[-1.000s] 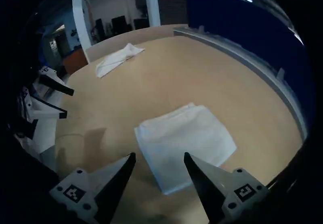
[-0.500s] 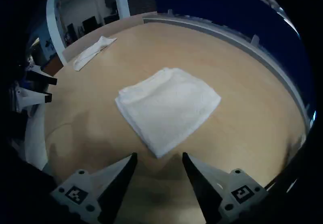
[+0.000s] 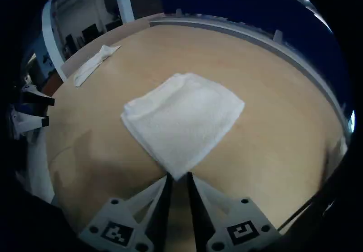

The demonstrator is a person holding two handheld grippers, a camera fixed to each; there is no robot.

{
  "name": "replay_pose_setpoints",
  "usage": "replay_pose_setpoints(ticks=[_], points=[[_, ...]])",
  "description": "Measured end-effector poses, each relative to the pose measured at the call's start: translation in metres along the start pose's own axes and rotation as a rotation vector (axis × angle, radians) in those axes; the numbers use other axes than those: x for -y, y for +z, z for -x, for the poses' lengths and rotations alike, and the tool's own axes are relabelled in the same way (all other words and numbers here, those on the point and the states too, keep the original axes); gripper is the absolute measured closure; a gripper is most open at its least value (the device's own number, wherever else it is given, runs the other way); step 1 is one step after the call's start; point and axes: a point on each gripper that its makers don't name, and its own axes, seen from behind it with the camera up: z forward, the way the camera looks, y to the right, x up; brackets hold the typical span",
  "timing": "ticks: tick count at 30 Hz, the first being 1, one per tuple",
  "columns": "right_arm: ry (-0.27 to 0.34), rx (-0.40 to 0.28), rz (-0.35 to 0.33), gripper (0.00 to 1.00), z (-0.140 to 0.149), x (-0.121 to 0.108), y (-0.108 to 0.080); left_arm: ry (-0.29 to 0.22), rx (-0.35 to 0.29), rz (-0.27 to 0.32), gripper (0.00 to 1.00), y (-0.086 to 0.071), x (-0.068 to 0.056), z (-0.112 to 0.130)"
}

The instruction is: Fold towel

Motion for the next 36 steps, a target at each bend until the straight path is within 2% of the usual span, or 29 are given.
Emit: replay_pose_setpoints(ticks=[3, 5, 7, 9, 15, 19, 25, 36], points=[[0.002, -0.002, -0.005, 0.77, 0.000, 0.002, 0.000, 0.001, 0.001, 0.003, 0.05, 0.001, 0.001, 0.000], [-0.002, -0.005, -0.006, 0.82, -0.002, 0.003, -0.001, 0.004, 0.001, 0.004, 0.05, 0.002, 0.001, -0.001], [-0.006, -0.009, 0.002, 0.92, -0.004, 0.002, -0.002, 0.006, 0.001, 0.006, 0.05, 0.002, 0.002, -0.001], [-0.011, -0.015, 0.019, 0.94, -0.005, -0.002, -0.002, 0.009, 0.001, 0.008, 0.05, 0.003, 0.002, -0.002], [0.003, -0.027, 0.014, 0.97, -0.010, -0.003, -0.003, 0.017, 0.000, 0.020, 0.05, 0.003, 0.003, -0.004], [-0.003, -0.050, 0.018, 0.97, -0.022, -0.005, -0.010, 0.020, -0.006, 0.033, 0.05, 0.005, 0.003, -0.009], [-0.038, -0.116, 0.028, 0.98, -0.059, -0.003, -0.035, 0.035, -0.027, 0.060, 0.05, 0.009, 0.002, -0.021], [-0.095, -0.264, 0.062, 0.98, -0.149, -0.010, -0.104, 0.068, -0.077, 0.126, 0.05, 0.016, -0.003, -0.055]])
